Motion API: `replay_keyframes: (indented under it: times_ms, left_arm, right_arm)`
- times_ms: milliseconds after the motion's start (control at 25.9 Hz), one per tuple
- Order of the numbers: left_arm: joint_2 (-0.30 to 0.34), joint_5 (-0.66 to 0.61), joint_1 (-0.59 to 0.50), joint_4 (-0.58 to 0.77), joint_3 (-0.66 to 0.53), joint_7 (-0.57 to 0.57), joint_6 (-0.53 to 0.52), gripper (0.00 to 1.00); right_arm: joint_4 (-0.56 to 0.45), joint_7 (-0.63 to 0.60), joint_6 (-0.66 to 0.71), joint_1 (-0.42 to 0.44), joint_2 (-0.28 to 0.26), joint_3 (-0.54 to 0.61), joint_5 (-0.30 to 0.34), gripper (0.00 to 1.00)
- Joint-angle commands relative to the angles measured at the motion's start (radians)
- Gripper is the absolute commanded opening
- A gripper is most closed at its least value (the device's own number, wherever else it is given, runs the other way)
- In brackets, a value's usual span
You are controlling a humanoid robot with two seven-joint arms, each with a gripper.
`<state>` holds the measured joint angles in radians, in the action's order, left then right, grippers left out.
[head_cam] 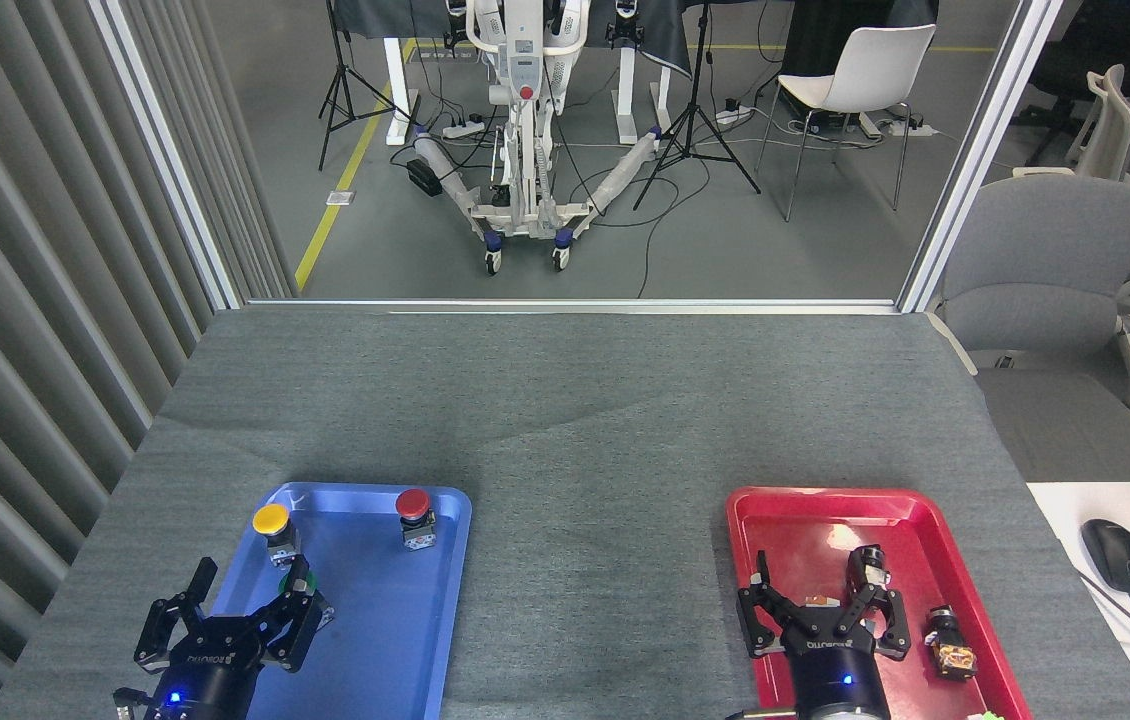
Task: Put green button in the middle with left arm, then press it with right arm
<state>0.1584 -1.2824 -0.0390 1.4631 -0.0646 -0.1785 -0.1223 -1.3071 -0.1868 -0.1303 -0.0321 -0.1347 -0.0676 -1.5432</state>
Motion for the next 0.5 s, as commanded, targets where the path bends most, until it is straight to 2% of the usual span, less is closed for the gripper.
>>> replay_keyframes:
  times_ms: [0, 463]
  left_arm:
    - [0.001, 0.0, 0.001, 0.0, -0.001, -0.001, 0.0, 0.99]
    - [0.0, -0.003, -0.006, 0.025, 0.003, -0.001, -0.042, 0.99]
  right_arm:
    - [0.0, 0.0, 0.0, -0.002, 0.0, 0.0, 0.0, 1.0]
    - [0.0, 0.001, 0.0, -0.002, -0.002, 0.0, 0.0, 1.0]
